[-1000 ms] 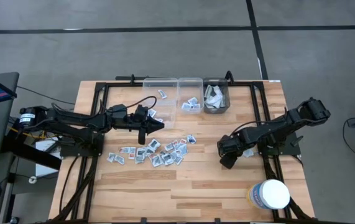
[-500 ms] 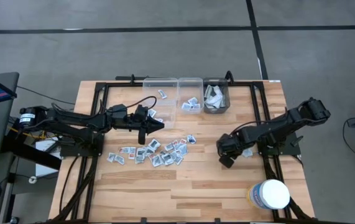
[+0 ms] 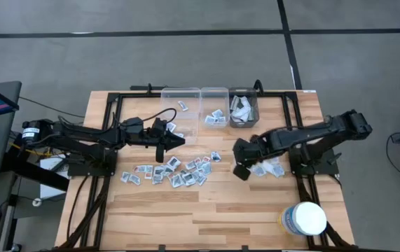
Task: Pick & Place First Aid Supplies
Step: Put the bandage pack into the black transparent bin
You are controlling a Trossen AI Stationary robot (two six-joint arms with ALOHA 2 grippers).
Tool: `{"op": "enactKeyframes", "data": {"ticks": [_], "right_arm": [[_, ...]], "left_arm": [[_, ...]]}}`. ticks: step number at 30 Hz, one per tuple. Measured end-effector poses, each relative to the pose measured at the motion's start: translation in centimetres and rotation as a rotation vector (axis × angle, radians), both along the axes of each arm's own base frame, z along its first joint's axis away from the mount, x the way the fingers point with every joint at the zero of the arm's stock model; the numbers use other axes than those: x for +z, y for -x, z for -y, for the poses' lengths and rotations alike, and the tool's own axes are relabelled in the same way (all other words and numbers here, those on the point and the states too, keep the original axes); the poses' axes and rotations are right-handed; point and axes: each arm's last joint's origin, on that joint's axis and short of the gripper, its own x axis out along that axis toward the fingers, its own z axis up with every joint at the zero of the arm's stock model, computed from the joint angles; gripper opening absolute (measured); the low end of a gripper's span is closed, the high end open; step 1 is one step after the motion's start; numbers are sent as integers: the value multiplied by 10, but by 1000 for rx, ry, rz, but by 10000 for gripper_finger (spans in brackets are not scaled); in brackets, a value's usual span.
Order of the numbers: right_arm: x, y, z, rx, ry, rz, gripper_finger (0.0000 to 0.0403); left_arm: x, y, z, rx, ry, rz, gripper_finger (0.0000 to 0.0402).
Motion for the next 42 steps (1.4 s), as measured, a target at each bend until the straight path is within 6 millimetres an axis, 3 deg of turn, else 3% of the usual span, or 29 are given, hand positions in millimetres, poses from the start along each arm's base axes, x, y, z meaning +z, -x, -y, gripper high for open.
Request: {"op": "enactKeyframes", "data": {"ticks": [8, 13, 18, 25, 31, 36, 42], "right_arm": [[47, -37, 10, 108, 138, 408, 0], [64, -50, 11, 203, 207, 604, 0], [70, -53, 10, 260, 257, 666, 0], [68, -53, 23, 198, 304, 627, 0], [60, -45, 55, -106, 591, 440, 0], [38, -42, 95, -286, 761, 191, 0], [2, -45, 131, -373, 724, 3, 1]], "left_arm": [[0, 0, 0, 0, 3, 4, 51], [0, 0, 0, -1, 10, 3, 51], [0, 0, 0, -1, 10, 3, 51], [0, 0, 0, -1, 10, 3, 51], [0, 0, 1, -22, 25, -2, 51], [-1, 0, 1, -35, 29, -11, 51], [-2, 0, 1, -38, 43, -20, 51]]}}
